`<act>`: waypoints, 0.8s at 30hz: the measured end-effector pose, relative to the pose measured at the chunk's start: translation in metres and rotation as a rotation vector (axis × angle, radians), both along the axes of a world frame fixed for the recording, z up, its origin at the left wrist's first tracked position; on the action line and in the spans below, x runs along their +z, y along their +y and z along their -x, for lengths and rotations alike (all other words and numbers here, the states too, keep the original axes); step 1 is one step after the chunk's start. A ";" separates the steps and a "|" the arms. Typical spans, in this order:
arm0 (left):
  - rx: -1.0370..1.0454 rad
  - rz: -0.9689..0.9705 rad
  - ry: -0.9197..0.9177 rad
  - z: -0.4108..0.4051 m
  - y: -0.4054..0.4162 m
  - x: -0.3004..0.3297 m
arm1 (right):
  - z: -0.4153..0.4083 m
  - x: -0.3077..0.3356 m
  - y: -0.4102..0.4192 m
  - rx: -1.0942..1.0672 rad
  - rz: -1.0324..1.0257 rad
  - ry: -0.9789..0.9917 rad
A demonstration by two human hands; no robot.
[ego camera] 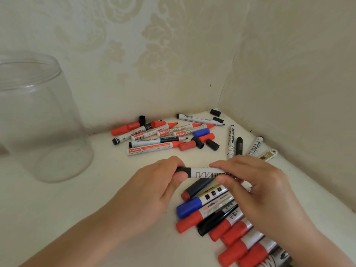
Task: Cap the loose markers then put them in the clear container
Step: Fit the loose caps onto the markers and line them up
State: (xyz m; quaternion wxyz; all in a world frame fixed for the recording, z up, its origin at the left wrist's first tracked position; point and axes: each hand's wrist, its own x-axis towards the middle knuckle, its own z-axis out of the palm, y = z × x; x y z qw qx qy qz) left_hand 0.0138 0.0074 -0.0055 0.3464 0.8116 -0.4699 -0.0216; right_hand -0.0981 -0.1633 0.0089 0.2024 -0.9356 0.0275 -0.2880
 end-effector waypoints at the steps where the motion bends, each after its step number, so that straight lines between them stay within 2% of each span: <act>1: -0.007 0.018 0.004 -0.001 0.001 0.000 | 0.000 -0.001 0.001 0.002 -0.012 0.001; 6: -0.047 0.128 -0.066 -0.010 0.005 0.003 | -0.006 -0.006 0.004 0.030 -0.150 0.070; 8: -0.003 0.176 -0.033 -0.013 0.005 0.003 | -0.005 -0.005 0.003 0.034 -0.172 0.081; 10: 0.095 0.287 0.150 -0.015 0.004 0.005 | -0.001 -0.002 0.003 0.066 -0.221 0.094; 14: 0.112 0.708 0.721 -0.022 0.004 0.010 | -0.001 0.001 0.022 0.235 -0.272 0.194; 16: 0.096 0.796 0.851 -0.026 0.006 0.013 | -0.001 -0.003 0.032 0.318 -0.187 0.278; 18: 0.156 0.720 0.816 -0.030 0.010 0.014 | -0.002 -0.004 0.031 0.317 -0.085 0.275; 22: 0.257 0.202 0.589 -0.040 0.019 0.006 | -0.001 -0.001 0.011 0.153 -0.076 0.177; 24: 0.332 0.059 0.480 -0.041 0.022 0.003 | 0.000 -0.001 0.005 0.088 -0.100 0.154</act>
